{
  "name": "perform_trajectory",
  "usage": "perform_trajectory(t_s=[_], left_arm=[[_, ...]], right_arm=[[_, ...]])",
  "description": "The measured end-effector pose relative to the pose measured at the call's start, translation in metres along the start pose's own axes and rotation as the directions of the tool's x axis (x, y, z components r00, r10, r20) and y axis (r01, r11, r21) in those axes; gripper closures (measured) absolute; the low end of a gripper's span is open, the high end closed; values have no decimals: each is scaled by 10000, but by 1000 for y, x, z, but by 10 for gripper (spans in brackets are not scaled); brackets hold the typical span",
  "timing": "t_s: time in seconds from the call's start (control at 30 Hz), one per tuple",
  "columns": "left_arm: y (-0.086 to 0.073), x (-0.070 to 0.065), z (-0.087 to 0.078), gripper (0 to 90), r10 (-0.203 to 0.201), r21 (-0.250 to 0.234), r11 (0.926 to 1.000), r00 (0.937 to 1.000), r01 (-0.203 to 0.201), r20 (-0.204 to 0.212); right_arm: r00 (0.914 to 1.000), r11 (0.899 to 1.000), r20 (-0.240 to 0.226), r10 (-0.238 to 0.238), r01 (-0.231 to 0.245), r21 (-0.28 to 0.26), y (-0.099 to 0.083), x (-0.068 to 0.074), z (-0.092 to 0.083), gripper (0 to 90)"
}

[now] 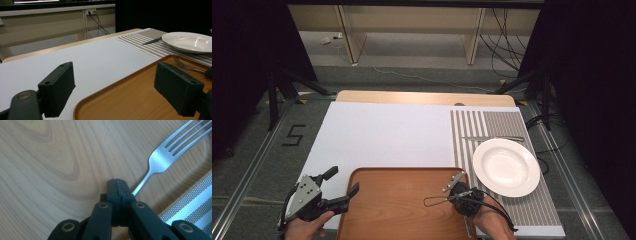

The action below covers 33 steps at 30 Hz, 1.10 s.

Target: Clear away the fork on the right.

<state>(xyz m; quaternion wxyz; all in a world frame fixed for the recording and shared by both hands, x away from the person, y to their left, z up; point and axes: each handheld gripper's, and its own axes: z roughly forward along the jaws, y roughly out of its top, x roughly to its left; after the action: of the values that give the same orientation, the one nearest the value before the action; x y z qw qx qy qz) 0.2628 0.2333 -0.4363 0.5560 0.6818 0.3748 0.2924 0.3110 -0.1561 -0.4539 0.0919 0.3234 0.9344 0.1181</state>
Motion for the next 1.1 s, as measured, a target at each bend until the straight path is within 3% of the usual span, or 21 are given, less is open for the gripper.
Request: perform_trajectory(t_s=[0.43, 0.6, 0.67, 0.77, 0.9, 1.03, 1.07, 1.1], left_arm=[[0, 0, 1, 164, -24, -102, 9999, 10000, 24, 46], [0, 0, 0, 164, -15, -58, 10000, 10000, 15, 26], [0, 0, 0, 164, -25, -12, 10000, 10000, 25, 23], [0, 0, 0, 164, -34, -13, 10000, 10000, 34, 17], [0, 0, 0, 164, -27, -12, 10000, 10000, 27, 24], [0, 0, 0, 164, -50, -13, 10000, 10000, 50, 20], [0, 0, 0, 164, -48, -12, 10000, 10000, 48, 18], [0, 0, 0, 164, -50, -20, 10000, 10000, 50, 16]], right_arm=[[9997, 9997, -32, 230, -229, 8, -6, -6, -3, 900], [9987, 9976, -172, 485, -493, -495, -7, -9, -8, 887], [9977, 9924, -363, 564, -600, -1071, -8, -11, -15, 799], [9970, 9871, -492, 597, -663, -1454, -8, -12, -18, 726], [9942, 9706, -597, 891, -1001, -2191, -9, -11, -25, 619], [9939, 9541, -731, 826, -1001, -2822, -9, -12, -31, 519], [9939, 9541, -731, 826, -1001, -2822, -9, -12, -31, 519], [9931, 9465, -762, 892, -1083, -3039, -9, -11, -32, 485]])
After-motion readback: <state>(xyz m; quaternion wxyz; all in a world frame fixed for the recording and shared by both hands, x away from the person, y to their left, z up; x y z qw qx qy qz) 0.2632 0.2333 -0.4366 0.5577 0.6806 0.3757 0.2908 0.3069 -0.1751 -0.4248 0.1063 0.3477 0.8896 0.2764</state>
